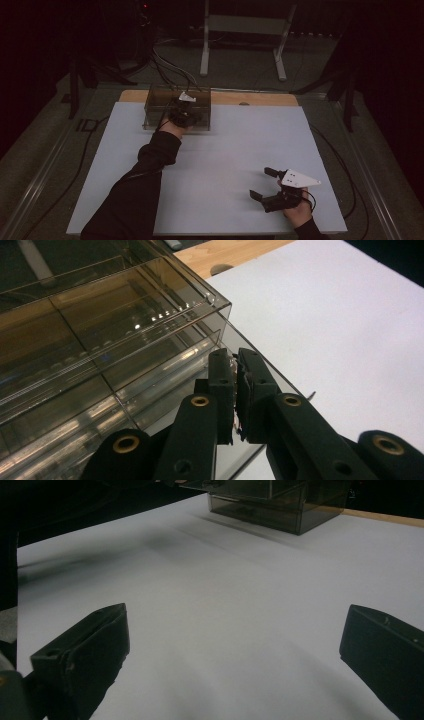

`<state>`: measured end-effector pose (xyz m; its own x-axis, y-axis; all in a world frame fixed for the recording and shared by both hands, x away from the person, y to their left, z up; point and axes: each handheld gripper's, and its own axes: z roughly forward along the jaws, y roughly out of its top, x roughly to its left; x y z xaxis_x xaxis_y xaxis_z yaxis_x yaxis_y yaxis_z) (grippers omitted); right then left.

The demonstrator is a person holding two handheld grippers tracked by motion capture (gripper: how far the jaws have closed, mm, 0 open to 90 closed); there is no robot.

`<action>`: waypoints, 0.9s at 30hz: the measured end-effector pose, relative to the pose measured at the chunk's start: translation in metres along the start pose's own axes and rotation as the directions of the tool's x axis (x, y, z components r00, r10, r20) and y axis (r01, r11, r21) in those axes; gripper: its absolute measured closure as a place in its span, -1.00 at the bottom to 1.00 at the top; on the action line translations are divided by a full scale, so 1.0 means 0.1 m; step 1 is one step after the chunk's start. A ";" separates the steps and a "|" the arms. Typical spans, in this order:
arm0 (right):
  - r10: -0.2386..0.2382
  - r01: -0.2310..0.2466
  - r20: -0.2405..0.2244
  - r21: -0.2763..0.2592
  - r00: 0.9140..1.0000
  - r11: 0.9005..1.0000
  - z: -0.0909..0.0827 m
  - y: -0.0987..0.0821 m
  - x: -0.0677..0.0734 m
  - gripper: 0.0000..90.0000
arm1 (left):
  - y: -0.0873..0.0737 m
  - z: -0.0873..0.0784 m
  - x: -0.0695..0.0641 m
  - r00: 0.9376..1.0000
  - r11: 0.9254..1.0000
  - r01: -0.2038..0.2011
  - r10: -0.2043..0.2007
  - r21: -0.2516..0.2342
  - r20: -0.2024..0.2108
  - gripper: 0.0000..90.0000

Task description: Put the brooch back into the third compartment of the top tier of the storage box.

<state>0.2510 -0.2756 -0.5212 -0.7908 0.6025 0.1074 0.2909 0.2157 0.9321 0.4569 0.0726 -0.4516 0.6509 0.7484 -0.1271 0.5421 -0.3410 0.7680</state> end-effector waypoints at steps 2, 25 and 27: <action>-0.003 0.003 0.001 0.002 1.000 1.000 0.00 0.00 0.00 -1.00 | 0.02 0.02 -0.02 0.999 0.999 -0.031 0.031 0.027 -0.007 0.92; -0.003 0.003 0.001 0.006 1.000 1.000 0.00 0.00 0.00 -1.00 | 0.17 -0.21 -0.14 0.995 0.998 -0.020 0.014 -0.054 -0.103 -0.27; 0.001 -0.001 0.002 0.005 1.000 1.000 0.00 0.00 0.00 -1.00 | 0.17 -0.25 -0.14 0.996 0.998 -0.015 0.009 -0.065 -0.089 -0.30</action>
<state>0.2511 -0.2757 -0.5211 -0.7897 0.6039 0.1078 0.2942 0.2187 0.9304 0.4434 0.0707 -0.4214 0.6055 0.7933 -0.0639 0.4969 -0.3142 0.8089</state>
